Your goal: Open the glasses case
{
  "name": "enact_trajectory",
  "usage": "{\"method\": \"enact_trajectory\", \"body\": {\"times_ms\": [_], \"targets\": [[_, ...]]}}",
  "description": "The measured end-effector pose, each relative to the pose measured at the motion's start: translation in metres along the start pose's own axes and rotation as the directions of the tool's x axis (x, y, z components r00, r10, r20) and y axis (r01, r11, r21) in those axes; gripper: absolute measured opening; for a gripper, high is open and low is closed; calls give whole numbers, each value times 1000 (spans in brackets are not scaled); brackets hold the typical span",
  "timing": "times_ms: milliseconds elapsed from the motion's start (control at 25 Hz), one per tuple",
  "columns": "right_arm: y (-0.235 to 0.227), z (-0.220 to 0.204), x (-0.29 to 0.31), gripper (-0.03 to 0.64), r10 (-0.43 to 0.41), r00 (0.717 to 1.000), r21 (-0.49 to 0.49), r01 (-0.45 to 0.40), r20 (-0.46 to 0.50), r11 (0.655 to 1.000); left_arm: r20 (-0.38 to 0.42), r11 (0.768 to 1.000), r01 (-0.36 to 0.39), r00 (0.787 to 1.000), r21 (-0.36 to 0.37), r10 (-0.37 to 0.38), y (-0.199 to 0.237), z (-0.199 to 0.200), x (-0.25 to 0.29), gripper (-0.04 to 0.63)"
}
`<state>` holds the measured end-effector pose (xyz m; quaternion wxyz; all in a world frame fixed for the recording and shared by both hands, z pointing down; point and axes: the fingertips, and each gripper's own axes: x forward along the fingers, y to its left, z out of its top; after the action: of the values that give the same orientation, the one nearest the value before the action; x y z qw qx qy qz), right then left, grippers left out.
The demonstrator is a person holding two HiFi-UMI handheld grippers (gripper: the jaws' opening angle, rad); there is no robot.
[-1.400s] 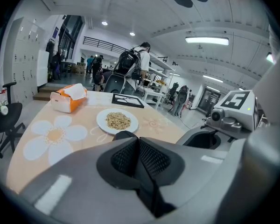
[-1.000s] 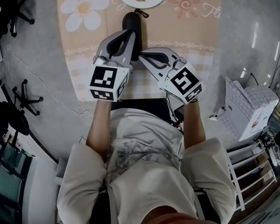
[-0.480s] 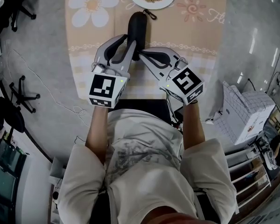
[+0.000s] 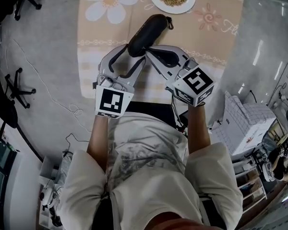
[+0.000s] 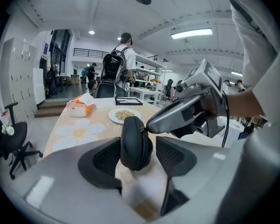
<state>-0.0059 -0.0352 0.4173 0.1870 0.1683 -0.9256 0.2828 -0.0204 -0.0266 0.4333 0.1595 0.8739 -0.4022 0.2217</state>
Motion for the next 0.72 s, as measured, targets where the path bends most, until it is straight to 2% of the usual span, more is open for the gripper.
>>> {"method": "enact_trajectory", "body": {"times_ms": [320, 520, 720], "targets": [[5, 15, 6, 17, 41, 999, 7, -41, 15, 999, -21, 998, -35, 999, 45, 36, 6, -8, 17, 295], [9, 21, 8, 17, 58, 998, 6, -58, 21, 998, -33, 997, -57, 998, 57, 58, 12, -8, 24, 293], [6, 21, 9, 17, 36, 999, -14, -36, 5, 999, -42, 997, -47, 998, 61, 50, 14, -9, 23, 281]]}}
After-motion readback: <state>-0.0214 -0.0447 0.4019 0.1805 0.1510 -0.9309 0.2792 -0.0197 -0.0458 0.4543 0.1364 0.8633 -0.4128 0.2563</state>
